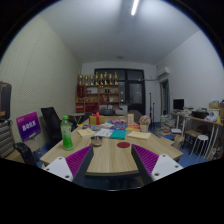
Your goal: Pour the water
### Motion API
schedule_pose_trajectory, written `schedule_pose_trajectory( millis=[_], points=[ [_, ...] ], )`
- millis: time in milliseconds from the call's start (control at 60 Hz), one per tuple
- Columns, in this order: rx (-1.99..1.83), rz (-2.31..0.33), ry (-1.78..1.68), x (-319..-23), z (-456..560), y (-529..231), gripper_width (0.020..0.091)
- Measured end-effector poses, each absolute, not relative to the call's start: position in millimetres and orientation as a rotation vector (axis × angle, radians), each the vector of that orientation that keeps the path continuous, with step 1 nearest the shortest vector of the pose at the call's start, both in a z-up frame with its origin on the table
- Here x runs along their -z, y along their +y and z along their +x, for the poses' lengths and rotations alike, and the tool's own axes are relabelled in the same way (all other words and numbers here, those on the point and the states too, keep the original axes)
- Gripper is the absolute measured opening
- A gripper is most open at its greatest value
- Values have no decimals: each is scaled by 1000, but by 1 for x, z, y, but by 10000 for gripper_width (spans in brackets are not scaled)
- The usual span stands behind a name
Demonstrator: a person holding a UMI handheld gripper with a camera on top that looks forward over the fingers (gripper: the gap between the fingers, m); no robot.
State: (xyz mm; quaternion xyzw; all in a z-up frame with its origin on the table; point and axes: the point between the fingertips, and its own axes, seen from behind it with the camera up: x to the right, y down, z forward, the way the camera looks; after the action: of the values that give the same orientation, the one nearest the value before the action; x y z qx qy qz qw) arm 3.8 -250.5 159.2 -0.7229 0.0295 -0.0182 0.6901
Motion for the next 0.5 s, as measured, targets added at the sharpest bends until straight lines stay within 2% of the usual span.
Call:
schedule_pose_trajectory(
  millis=[317,500],
  points=[
    [-13,-1632,9,-138,-29,-200,838],
    [-64,-1633,-85,-126,-125,-137,833]
  ],
)
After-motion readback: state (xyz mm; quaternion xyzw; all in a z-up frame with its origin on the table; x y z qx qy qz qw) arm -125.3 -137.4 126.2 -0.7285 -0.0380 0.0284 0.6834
